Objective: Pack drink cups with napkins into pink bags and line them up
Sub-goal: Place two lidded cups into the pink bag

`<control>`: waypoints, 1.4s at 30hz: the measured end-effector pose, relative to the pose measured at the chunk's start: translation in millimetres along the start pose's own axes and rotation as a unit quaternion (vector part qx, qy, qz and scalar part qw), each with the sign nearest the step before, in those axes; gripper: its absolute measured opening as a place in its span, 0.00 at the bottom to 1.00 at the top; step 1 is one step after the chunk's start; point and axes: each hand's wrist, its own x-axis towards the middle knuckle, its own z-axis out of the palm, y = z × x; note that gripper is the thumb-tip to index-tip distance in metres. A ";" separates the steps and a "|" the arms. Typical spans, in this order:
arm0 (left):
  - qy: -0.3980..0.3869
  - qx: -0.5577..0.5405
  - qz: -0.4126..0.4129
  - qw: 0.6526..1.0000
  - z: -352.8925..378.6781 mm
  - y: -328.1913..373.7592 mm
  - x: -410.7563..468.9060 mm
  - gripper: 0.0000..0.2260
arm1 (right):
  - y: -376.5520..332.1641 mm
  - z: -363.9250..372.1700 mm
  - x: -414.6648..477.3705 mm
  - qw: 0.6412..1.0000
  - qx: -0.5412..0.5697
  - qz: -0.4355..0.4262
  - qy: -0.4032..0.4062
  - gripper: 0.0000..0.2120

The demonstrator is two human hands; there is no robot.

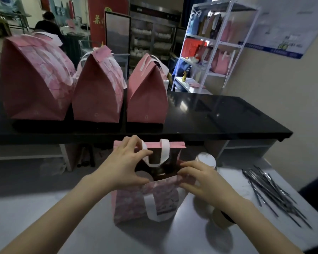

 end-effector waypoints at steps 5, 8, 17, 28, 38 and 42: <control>-0.039 -0.004 0.023 0.999 9.0 13.9 16.2 0.34 | 26.3 8.4 1.3 0.999 -0.036 0.013 0.026 0.16; -0.067 0.008 0.010 0.998 17.1 23.1 21.6 0.33 | 39.6 6.4 4.2 1.000 -0.007 0.007 0.028 0.15; -0.028 0.035 -0.101 0.994 26.6 55.5 24.4 0.32 | 118.3 -16.8 -37.9 0.995 0.023 0.081 -0.049 0.16; -0.011 0.071 -0.174 0.982 46.6 100.4 23.4 0.42 | 181.7 26.0 -86.8 0.978 -0.038 0.041 -0.200 0.41; -0.035 0.100 -0.182 0.978 53.5 109.9 16.5 0.42 | 184.7 30.3 -98.9 0.983 -0.038 -0.017 -0.177 0.34; -0.041 0.099 -0.181 0.978 50.3 106.6 14.2 0.41 | 171.4 1.1 -86.5 0.986 0.003 -0.026 -0.162 0.35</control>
